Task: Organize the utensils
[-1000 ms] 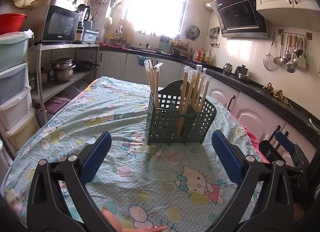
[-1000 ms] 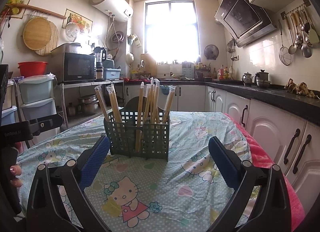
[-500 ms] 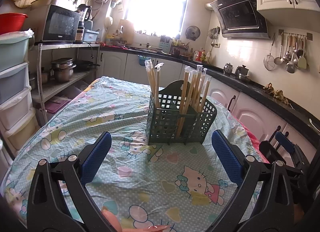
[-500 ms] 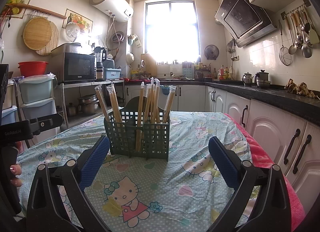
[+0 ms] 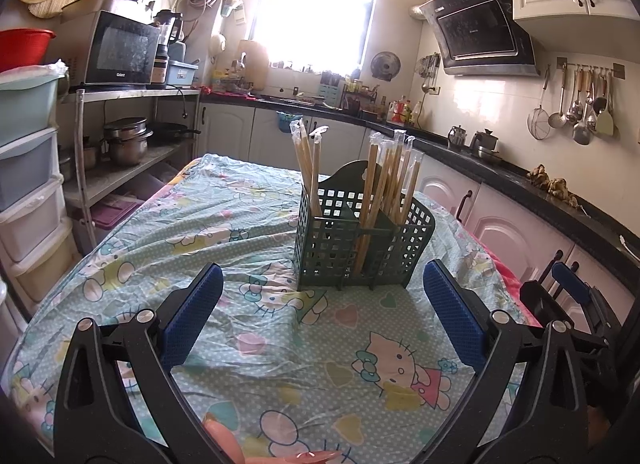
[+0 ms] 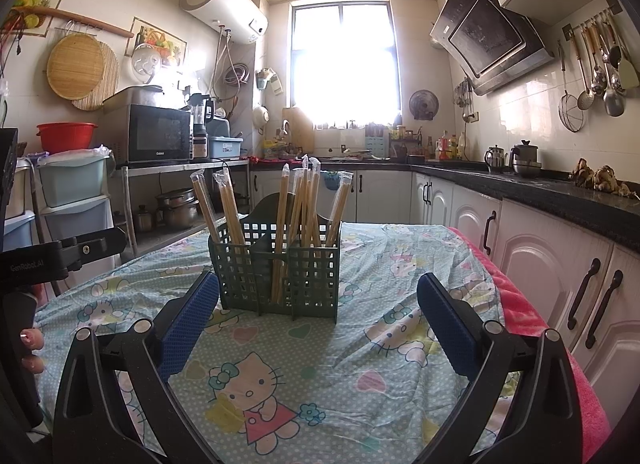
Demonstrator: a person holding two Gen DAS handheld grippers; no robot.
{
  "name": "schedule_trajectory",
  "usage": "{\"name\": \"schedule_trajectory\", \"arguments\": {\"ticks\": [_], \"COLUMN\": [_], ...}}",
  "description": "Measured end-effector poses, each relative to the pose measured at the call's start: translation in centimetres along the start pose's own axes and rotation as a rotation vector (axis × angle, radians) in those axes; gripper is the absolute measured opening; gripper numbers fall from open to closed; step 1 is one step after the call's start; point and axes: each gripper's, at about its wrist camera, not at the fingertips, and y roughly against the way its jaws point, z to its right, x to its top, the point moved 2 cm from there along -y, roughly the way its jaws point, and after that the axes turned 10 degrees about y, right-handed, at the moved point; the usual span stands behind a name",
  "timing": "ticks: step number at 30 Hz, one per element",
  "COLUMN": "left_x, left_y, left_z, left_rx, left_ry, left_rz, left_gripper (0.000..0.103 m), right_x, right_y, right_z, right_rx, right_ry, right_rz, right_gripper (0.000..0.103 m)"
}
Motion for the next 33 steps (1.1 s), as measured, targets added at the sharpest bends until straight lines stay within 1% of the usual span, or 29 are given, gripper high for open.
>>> {"name": "schedule_trajectory", "arguments": {"ticks": [11, 17, 19, 24, 27, 29, 30, 31, 32, 33], "left_x": [0.1, 0.3, 0.5, 1.0, 1.8, 2.7, 3.0, 3.7, 4.1, 4.3], "left_y": [-0.1, -0.6, -0.8, -0.7, -0.9, -1.7, -2.1, -3.2, -4.0, -4.7], "left_z": [-0.6, -1.1, -1.6, -2.4, -3.6, -5.3, -6.1, -7.7, -8.9, -9.8], "left_rx": [0.003, 0.080, 0.111, 0.134, 0.148, 0.175, 0.195, 0.232, 0.243, 0.253], "left_ry": [0.010, -0.008, -0.003, 0.019, 0.040, 0.043, 0.047, 0.067, 0.085, 0.099], "left_rz": [-0.008, -0.007, -0.006, -0.011, -0.020, -0.040, -0.056, -0.094, -0.118, -0.141], "left_gripper": [0.092, 0.092, 0.092, 0.092, 0.092, 0.092, 0.092, 0.092, 0.092, 0.092], "right_x": [-0.1, -0.1, -0.2, -0.2, -0.4, -0.7, -0.8, -1.1, -1.5, -1.5], "right_y": [0.0, -0.1, -0.4, -1.1, -1.8, -2.6, -3.3, -4.1, -5.3, -5.3], "right_z": [0.1, 0.6, 1.1, 3.1, 4.7, 6.0, 7.0, 7.8, 9.0, 9.0], "right_rx": [-0.001, 0.000, -0.013, -0.069, -0.114, -0.149, -0.173, -0.190, -0.212, -0.212], "right_ry": [0.002, -0.022, -0.034, -0.055, -0.068, -0.075, -0.081, -0.086, -0.093, -0.093], "right_rz": [-0.005, -0.025, -0.035, -0.066, -0.098, -0.134, -0.168, -0.203, -0.260, -0.260], "right_gripper": [0.097, 0.097, 0.097, 0.097, 0.097, 0.096, 0.096, 0.096, 0.097, 0.097]}}
